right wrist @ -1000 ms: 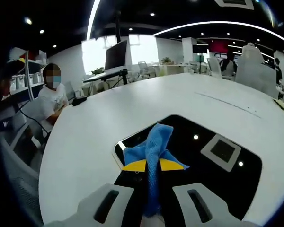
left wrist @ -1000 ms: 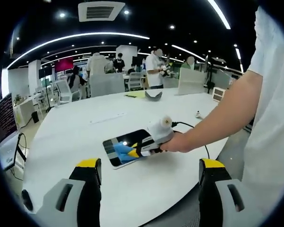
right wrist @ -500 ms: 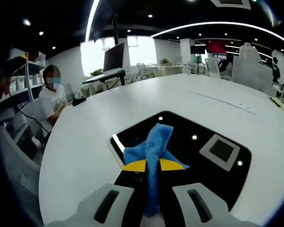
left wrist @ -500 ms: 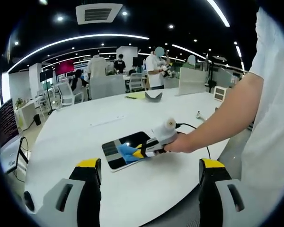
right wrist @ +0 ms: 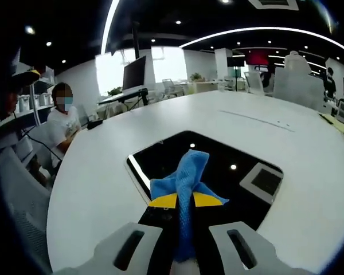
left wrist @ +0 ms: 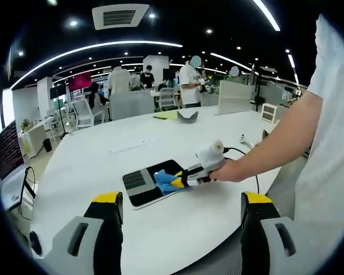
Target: Wipe the mirror surface with the cleaning cloth until all visible marks leave the cleaned area.
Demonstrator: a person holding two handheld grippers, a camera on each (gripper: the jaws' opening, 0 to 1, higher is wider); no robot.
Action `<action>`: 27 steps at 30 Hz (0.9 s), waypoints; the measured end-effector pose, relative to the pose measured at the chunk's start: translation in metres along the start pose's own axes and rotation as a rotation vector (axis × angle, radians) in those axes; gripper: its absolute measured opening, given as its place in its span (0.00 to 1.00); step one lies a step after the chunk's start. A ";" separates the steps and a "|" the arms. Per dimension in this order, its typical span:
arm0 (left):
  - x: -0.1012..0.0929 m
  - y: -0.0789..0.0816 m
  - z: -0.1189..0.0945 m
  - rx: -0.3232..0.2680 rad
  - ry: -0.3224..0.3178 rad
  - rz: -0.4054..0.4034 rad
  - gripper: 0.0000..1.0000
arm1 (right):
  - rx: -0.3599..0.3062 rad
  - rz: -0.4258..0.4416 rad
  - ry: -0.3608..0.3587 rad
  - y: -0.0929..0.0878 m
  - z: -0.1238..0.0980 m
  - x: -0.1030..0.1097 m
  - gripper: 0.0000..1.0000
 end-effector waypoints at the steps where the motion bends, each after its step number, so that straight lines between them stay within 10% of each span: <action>1: -0.001 0.000 0.001 -0.001 0.000 -0.001 0.85 | -0.002 0.000 -0.002 -0.001 -0.002 -0.001 0.03; 27: -0.015 0.006 0.006 0.025 0.008 0.050 0.84 | -0.054 0.064 -0.077 -0.017 -0.027 -0.022 0.03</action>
Point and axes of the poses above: the point that each gripper's makers call its tool centre point, and the gripper's own axes: z roughly forward along the fingers, x roughly to its left, y roughly out of its top, the point moved 7 cm from there along -z, roughly backward along the fingers, and after that the axes turned 14 degrees about -y, right-handed, at the moved point
